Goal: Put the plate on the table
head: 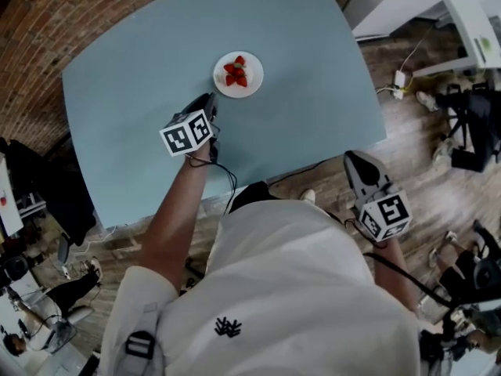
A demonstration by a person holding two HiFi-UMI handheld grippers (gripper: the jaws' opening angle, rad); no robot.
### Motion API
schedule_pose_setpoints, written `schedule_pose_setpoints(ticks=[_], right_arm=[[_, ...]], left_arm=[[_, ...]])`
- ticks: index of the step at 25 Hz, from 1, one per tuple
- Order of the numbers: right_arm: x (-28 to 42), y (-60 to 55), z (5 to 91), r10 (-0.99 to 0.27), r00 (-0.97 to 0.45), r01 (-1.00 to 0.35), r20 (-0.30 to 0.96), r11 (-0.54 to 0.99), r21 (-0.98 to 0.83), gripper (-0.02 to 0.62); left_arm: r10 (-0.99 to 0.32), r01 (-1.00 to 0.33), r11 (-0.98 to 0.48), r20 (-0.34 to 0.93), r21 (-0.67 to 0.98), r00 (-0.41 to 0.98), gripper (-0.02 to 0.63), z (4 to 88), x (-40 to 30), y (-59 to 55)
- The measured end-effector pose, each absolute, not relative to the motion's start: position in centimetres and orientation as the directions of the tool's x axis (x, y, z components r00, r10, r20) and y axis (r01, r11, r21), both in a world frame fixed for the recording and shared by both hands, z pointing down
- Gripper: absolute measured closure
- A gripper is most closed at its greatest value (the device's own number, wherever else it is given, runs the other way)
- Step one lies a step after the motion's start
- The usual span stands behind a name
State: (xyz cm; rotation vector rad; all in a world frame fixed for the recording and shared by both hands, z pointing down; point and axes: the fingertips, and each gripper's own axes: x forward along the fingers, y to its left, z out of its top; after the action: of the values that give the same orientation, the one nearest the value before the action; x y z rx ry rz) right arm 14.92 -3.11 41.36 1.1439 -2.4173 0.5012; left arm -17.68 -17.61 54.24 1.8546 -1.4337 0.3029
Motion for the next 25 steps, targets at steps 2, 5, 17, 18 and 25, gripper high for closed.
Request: schedule_pose_setpoints(ticks=[2,5,17,18,25], right_arm=[[14.8,-2.7,41.3,-0.613,-0.613,-0.756,0.498,0.638,-0.145,0.588],[14.6,-1.4,40.9,-0.577,-0.662,-0.709,0.479,0.69,-0.149,0.588],[18.0,5.7,41.0,-0.426,-0.805,-0.525,0.413,0.836,-0.16,0.588],[18.3,6.5,41.0,-0.414,-0.813,-0.511,0.41,0.844,-0.161,0.588],[20.8,11.6,40.8,-0.362,-0.846,-0.447,0.392,0.881,-0.152,0.588]], left_arm=[[-0.729,-0.9,-0.109,0.583,0.421,0.36,0.606,53.0,-16.7,-15.2],[-0.729,-0.887,-0.166,0.552,0.43,0.404,0.606,50.9,-14.4,-10.9],[-0.698,-0.832,-0.38,0.464,0.405,0.545,0.606,43.1,1.0,8.0],[-0.69,-0.829,-0.398,0.467,0.392,0.553,0.606,42.8,2.3,9.4],[-0.661,-0.812,-0.461,0.472,0.358,0.583,0.606,41.6,8.9,17.0]])
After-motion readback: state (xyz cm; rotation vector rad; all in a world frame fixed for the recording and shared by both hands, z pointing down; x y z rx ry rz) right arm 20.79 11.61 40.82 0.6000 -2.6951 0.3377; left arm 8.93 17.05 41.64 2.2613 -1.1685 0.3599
